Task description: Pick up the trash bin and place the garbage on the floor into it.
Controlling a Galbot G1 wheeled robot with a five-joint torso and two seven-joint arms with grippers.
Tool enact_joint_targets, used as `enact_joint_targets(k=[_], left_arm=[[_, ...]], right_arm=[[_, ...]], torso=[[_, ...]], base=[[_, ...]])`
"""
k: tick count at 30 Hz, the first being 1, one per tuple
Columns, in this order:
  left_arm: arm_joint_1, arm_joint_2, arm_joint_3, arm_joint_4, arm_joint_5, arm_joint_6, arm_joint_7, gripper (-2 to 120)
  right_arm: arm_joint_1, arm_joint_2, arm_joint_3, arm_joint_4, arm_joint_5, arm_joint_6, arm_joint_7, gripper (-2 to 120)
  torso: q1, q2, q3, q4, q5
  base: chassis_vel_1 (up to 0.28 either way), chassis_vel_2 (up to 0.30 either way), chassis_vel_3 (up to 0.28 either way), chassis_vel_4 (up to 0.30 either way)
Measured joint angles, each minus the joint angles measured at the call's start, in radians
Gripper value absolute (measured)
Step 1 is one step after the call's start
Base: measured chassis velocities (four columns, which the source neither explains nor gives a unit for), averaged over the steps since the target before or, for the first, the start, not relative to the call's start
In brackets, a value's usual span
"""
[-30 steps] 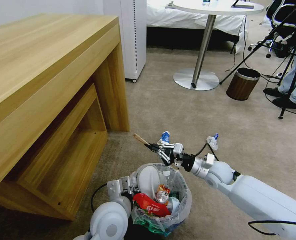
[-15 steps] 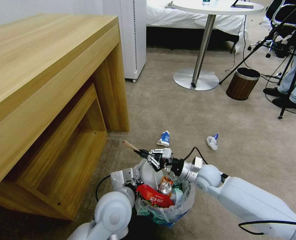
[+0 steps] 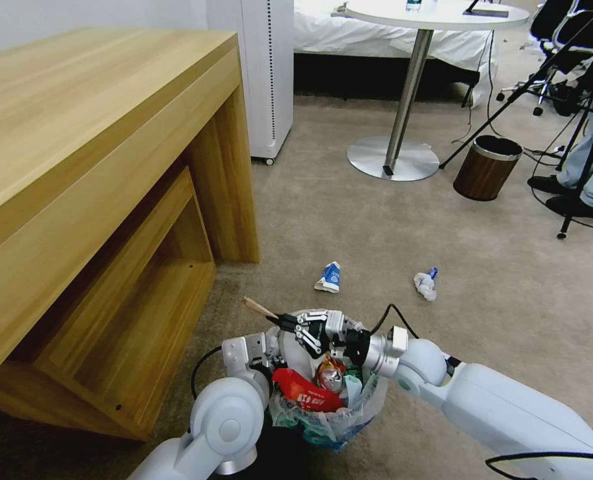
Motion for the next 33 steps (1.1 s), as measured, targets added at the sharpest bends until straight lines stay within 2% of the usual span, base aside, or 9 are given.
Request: enact_joint_targets(k=[16,26,33], left_arm=[[-0.024,0.001,0.019,0.000,-0.021,-0.006,-0.018,0],[-0.029,0.011,0.022,-0.001,-0.030,-0.009,-0.024,0],[-0.018,0.004,0.025,-0.001,-0.019,-0.006,-0.024,0]], right_arm=[[-0.051,-0.017,0.012,-0.008,-0.028,0.025,-0.005,0],[-0.122,-0.087,0.056,0.051,-0.042,0.034,-0.036,0],[-0.149,-0.100,0.077,0.050,-0.055,0.044,-0.038,0]], torso=[[0.000,0.000,0.000,0.0001,0.0001],[0.000,0.000,0.000,0.0000,0.0002],[0.000,0.000,0.000,0.0000,0.0000]], base=[[0.000,0.000,0.000,0.000],[0.000,0.000,0.000,0.000],[0.000,0.000,0.000,0.000]])
